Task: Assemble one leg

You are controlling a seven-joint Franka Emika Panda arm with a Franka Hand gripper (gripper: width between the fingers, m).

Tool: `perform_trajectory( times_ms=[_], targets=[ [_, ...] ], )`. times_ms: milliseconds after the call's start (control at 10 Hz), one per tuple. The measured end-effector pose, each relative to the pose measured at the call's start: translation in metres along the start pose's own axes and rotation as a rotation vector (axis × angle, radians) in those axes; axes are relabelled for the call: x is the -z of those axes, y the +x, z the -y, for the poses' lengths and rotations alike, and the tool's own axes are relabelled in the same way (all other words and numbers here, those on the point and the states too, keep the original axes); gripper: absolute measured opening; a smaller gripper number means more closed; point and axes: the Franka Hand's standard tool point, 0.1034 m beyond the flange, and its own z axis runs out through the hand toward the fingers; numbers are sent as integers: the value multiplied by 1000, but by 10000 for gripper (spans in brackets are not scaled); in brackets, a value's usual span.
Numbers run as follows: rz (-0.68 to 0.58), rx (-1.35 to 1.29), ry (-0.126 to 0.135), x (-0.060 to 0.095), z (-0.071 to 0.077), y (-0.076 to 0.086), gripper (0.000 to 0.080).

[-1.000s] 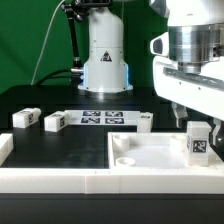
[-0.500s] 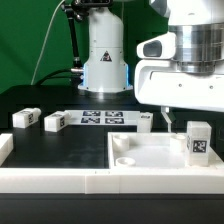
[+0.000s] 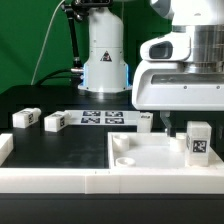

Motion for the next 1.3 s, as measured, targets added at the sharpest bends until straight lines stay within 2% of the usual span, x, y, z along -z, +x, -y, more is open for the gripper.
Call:
perform_trajectory(
  times_ms=[200,300,400,700,1300],
  targets=[
    [0,-9,0,0,0,0,383],
    [0,-9,0,0,0,0,383],
    [0,-15,0,0,0,0,290],
    [1,-114,1,0,1,0,290],
    [-10,-764,39,0,-1,-1,291]
  ],
)
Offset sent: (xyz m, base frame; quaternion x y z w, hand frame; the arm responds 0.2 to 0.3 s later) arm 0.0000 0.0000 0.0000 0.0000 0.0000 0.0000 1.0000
